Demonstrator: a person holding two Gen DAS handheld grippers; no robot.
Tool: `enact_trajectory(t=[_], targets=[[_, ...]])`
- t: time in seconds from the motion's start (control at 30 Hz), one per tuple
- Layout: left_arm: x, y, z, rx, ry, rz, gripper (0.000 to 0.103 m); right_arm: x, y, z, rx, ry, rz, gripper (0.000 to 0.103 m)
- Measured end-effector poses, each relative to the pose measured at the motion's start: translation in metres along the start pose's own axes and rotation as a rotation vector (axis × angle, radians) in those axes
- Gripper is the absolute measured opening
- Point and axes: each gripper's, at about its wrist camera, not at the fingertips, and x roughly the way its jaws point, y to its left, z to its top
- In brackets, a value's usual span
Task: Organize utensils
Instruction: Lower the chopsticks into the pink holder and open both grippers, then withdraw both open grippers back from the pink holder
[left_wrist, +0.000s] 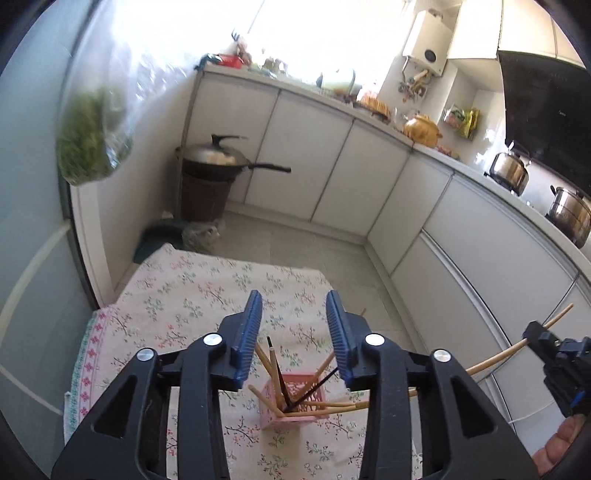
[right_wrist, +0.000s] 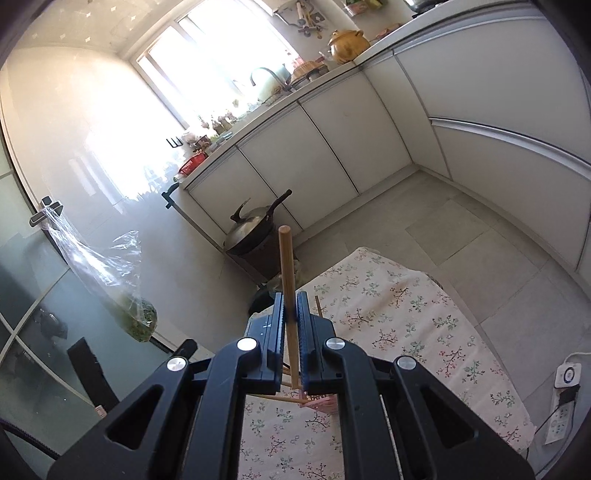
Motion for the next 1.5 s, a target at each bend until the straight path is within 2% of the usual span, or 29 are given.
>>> enact_trajectory(t=[0.27, 0.5, 0.57, 0.67, 0.73, 0.83, 0.9, 0.97, 1.03, 1.17, 1.5], targets=[[-0.031, 0.018, 0.011, -0.024, -0.078, 0.055, 0.05, 0.028, 0.005, -0.001, 0.006, 0.007, -0.045, 0.007], [-0.03, 0.026, 0.012, -0.027, -0.075, 0.06, 0.052, 0.066, 0.021, -0.004, -0.043, 0.021, -0.103, 0.007], [-0.025, 0.026, 0.01, -0.027, -0.058, 0.057, 0.052, 0.079, 0.022, -0.007, -0.055, 0.034, -0.117, 0.012], [-0.019, 0.019, 0.006, 0.0, -0.03, 0.052, 0.052, 0.113, 0.014, -0.016, -0.048, 0.104, -0.122, 0.033], [-0.019, 0.015, 0.004, 0.017, -0.033, 0.053, 0.052, 0.118, 0.007, -0.021, -0.021, 0.13, -0.108, 0.033], [-0.023, 0.007, 0.002, 0.039, -0.051, 0.062, 0.059, 0.103, 0.013, -0.024, -0.058, 0.096, -0.112, 0.033], [-0.028, 0.001, 0.001, 0.042, -0.067, 0.067, 0.069, 0.086, 0.019, -0.021, -0.092, 0.061, -0.116, 0.039], [-0.033, -0.004, 0.0, 0.046, -0.087, 0.087, 0.074, 0.07, 0.024, -0.02, -0.126, 0.026, -0.14, 0.043], [-0.038, -0.011, -0.002, 0.057, -0.1, 0.102, 0.078, 0.058, 0.027, -0.02, -0.16, 0.004, -0.161, 0.043], [-0.047, -0.022, -0.007, 0.074, -0.13, 0.142, 0.095, 0.039, 0.033, -0.023, -0.211, -0.03, -0.201, 0.046], [-0.068, -0.053, -0.032, 0.182, -0.177, 0.247, 0.096, -0.009, 0.042, -0.047, -0.322, -0.114, -0.301, 0.07]])
